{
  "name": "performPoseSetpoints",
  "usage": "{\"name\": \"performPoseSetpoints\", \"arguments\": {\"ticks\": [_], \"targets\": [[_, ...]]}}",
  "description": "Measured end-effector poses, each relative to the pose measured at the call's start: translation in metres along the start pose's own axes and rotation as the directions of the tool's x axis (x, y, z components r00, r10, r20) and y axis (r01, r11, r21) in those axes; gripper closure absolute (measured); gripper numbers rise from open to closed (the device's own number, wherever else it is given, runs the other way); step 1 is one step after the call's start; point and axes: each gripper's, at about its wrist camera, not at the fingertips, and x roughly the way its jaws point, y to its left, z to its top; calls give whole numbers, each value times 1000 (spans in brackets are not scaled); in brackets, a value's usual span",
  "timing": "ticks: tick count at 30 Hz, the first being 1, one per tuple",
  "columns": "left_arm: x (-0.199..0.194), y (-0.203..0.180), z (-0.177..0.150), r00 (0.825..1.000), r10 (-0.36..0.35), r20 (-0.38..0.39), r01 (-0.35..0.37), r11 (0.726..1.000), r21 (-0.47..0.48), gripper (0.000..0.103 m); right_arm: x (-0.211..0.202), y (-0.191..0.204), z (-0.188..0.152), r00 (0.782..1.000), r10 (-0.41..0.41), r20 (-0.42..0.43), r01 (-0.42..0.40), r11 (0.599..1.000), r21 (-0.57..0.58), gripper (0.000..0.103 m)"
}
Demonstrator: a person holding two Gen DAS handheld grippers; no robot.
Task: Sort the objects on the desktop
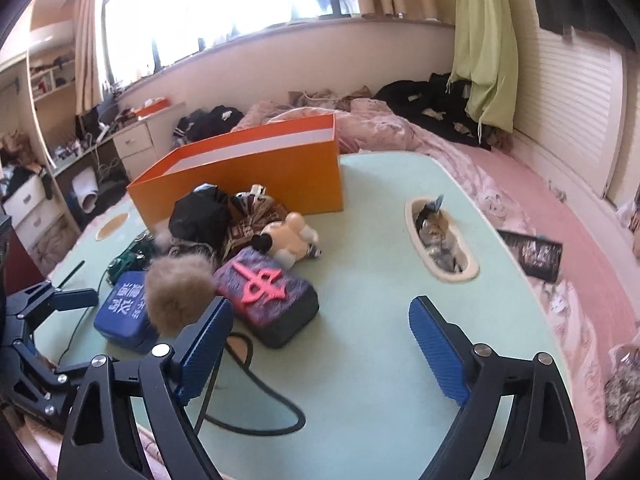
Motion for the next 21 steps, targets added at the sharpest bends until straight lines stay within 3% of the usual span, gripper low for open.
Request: {"name": "performPoseSetpoints", "arguments": {"ticks": [3,6,8,9,10,12,17,21], "targets": [[0,0,0,1000,0,0,0,1000,0,0,8,11,8,999,-11,-41,9,998,-64,15],[0,0,0,1000,0,0,0,1000,0,0,14,17,14,998,-12,-63,6,996,-92,24],[0,0,0,1000,1,1,-1,1000,0,0,17,24,16,998,-15,-69,7,994,-111,37],[0,0,0,1000,0,1,0,1000,-1,0,19,27,14,997,-10,-74,1,993,-121,51],[0,1,0,1000,0,2,0,1000,-1,0,19,28,13,997,-9,-74,0,992,-125,60],[-1,2,0,1000,0,3,0,1000,-2,0,14,30,6,999,-1,-49,-6,992,-129,65],[-3,6,0,1000,16,5,-16,1000,-20,0,-3,21,-9,998,60,9,-59,995,-80,65],[-7,9,2,1000,9,19,-8,1000,-29,1,-16,19,-17,996,62,70,-57,996,-70,66]]}}
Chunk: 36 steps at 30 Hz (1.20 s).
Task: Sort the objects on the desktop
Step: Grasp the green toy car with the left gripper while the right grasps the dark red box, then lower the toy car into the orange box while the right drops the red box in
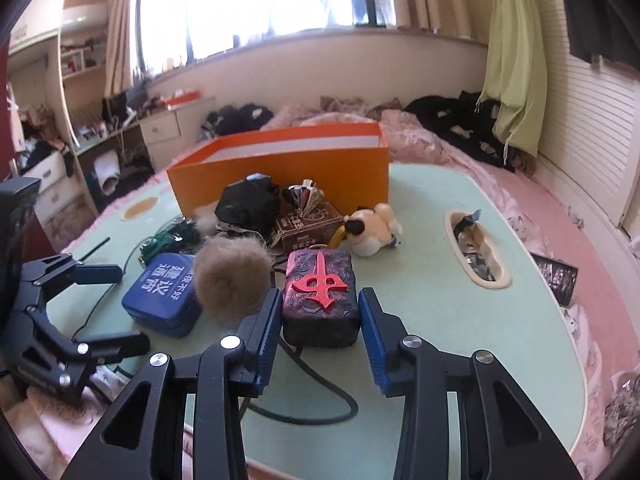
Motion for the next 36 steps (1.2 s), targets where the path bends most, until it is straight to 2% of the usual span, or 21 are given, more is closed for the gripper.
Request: {"name": "performPoseSetpoints", "arguments": {"ticks": [2,6,7,9,11,15,17,21,24,26,27,32,36], "targets": [[-5,3,4,1000,-16,21,16,1000,-8,4,-5,1,2,1000,-5,29,5,1000,-3,66],[-12,21,22,996,-57,61,64,992,-110,28,-4,5,1,1000,-4,23,4,1000,-21,66],[-8,29,29,996,-72,48,79,985,-153,32,-2,5,1,1000,-5,18,6,1000,-22,66],[1,38,37,997,-70,22,73,979,-190,50,1,4,0,1000,-5,6,5,1000,-20,66],[13,42,44,999,-49,-8,47,978,-204,57,2,1,-1,1000,-6,0,6,1000,-11,66],[26,41,51,1000,-25,-19,20,975,-220,57,4,0,-2,1000,-10,-4,10,1000,-4,64],[33,41,53,999,-12,-32,5,976,-218,58,5,0,-2,1000,-17,-9,17,1000,-3,58],[37,44,50,999,6,-33,-14,974,-228,76,9,-1,-2,999,-28,-22,28,1000,1,54],[34,48,45,1000,-11,-11,8,971,-239,76,15,-3,-3,998,-34,-44,34,999,8,52],[31,50,41,1000,-9,3,9,970,-243,76,18,-5,-3,998,-31,-57,31,999,14,53],[28,51,39,1000,-16,11,18,969,-247,77,17,-4,-4,998,-28,-54,28,1000,12,65],[10,52,40,997,-41,58,54,965,-255,77,5,2,-2,1000,-2,-10,2,1000,-19,66],[-13,54,54,992,-49,113,76,966,-249,77,-12,1,19,998,50,33,-51,999,10,66]]}}
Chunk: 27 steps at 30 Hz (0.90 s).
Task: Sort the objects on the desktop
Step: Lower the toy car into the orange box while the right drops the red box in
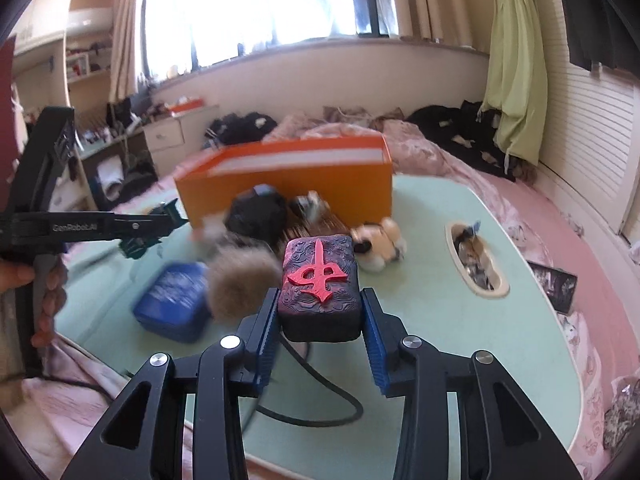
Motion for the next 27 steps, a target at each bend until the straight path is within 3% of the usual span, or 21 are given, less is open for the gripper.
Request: {"name": "performPoseSetpoints", "arguments": {"ticks": [6,10,15,19,21,22,24,27], "targets": [[-1,-5,58,999,-5,48,5,1000,10,77,4,4,79,997,-6,80,8,1000,-18,66],[32,-5,96,1000,-4,15,4,1000,-5,77,64,3,130,1000,-22,-19,23,1000,11,65],[82,-7,108,993,85,-77,-82,996,41,76,133,5,134,977,-73,-199,75,997,6,65],[97,-4,101,984,155,-88,-151,987,53,75,149,1,120,964,-89,-249,94,996,7,65],[96,-2,99,986,148,-82,-145,989,41,62,146,-1,116,969,-99,-227,100,995,-7,62],[93,-2,98,987,141,-71,-139,990,34,56,144,-2,115,971,-103,-218,102,995,-15,54],[85,-2,99,990,139,-32,-138,990,24,31,132,-2,114,977,-105,-185,103,995,-17,42],[61,0,97,993,110,43,-110,994,1,30,103,0,111,989,-95,-116,94,995,-18,38]]}}
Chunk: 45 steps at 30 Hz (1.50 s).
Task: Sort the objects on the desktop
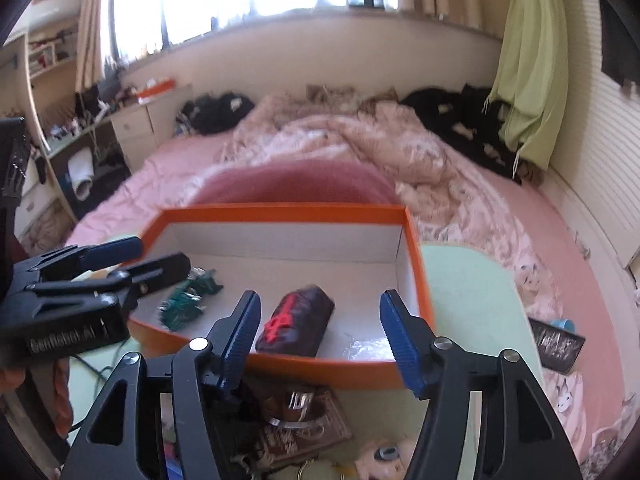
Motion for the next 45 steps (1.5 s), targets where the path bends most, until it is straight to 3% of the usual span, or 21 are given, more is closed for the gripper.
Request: {"name": "performPoseSetpoints", "arguments": {"ticks": [2,4,5,9,13,15,17,21,24,29,32,38,40,41,45], "targets": [[-15,4,-5,999,-36,8,36,999,-21,30,-17,1,-7,1000,2,26,-2,1000,-6,30],[-30,6,-18,998,-69,-1,69,997,-19,30,-34,2,-20,999,8,43,-8,1000,-6,13],[-40,5,-28,997,-73,-11,73,997,-1,30,-45,1,-32,998,21,52,-20,1000,-12,11],[-67,9,-65,996,-73,-41,74,997,25,25,-77,1,-77,999,30,44,-28,998,-52,9],[-83,9,-112,996,-51,-71,54,998,34,20,-82,3,-117,998,58,-5,-58,997,-49,7],[-83,6,-131,995,-3,-102,12,997,81,20,-82,8,-133,999,33,-17,-34,997,-62,7],[-80,6,-146,993,-7,-122,17,996,84,20,-81,11,-143,1000,14,-14,-15,998,-66,7],[-80,5,-155,994,-39,-102,46,997,69,19,-65,1,-145,996,36,-81,-38,999,-15,7],[-79,6,-157,994,-54,-98,61,996,71,12,-60,1,-148,997,-62,-55,60,997,-46,0],[-77,0,-163,995,-33,-93,43,992,115,11,-60,1,-150,998,-51,-45,50,998,-43,0],[-88,-7,-166,994,-93,-54,100,985,140,11,-59,0,-150,998,-48,-41,46,998,-44,0],[-76,-31,-171,993,-21,-113,49,966,252,11,-58,-1,-150,998,-45,-40,43,998,-45,0],[-75,-33,-172,993,-21,-118,51,964,262,9,-58,-1,-149,998,-44,-40,42,998,-44,0],[-73,-33,-172,992,-18,-124,50,964,260,0,-58,-1,-149,998,-44,-39,42,998,-45,0],[-71,-30,-171,992,-12,-128,44,967,251,0,-59,-2,-149,998,-45,-40,43,998,-45,0]]}}
